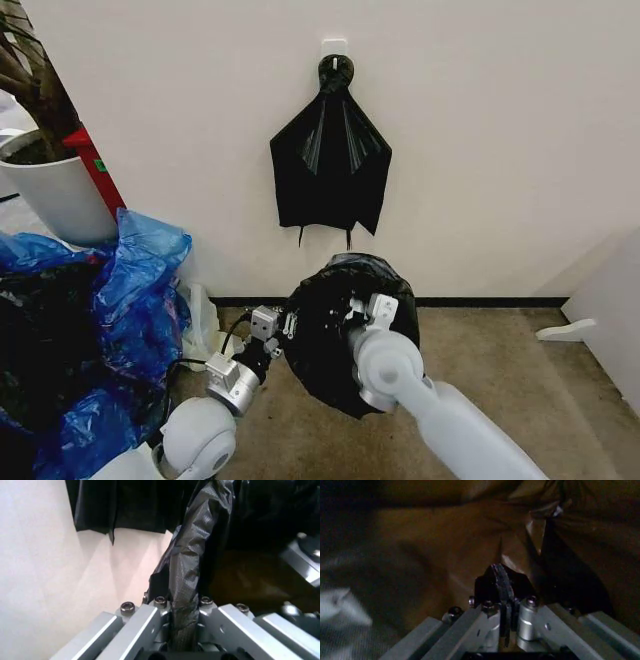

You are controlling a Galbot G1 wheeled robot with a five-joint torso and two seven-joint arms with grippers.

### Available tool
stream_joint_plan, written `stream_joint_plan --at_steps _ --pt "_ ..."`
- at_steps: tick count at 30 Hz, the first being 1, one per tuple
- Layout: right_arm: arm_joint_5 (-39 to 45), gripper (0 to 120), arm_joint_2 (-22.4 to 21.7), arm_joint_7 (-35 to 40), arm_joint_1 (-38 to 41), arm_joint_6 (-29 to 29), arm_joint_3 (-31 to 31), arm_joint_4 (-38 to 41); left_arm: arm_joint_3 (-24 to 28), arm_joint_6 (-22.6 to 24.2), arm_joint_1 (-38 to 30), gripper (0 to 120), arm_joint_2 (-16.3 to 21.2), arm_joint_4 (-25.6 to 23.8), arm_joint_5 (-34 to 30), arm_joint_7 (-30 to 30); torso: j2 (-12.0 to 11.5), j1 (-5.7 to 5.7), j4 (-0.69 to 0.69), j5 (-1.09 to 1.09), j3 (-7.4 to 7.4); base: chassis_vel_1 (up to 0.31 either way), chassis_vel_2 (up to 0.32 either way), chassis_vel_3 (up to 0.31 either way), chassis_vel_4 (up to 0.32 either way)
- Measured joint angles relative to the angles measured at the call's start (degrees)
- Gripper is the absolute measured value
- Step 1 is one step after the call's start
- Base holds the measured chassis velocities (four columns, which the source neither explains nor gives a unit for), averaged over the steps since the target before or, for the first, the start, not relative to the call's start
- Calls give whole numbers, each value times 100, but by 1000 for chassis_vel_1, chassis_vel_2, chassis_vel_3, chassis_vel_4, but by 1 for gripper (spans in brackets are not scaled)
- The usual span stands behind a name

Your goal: Place the garbage bag over the trash bin.

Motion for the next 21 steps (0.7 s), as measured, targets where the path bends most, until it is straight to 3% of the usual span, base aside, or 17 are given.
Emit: stream_joint_plan --at_steps 21 --pt "-470 0 110 -287 45 -42 318 -966 -67 150 183 0 174 -626 -268 49 0 0 0 0 0 0 0 0 0"
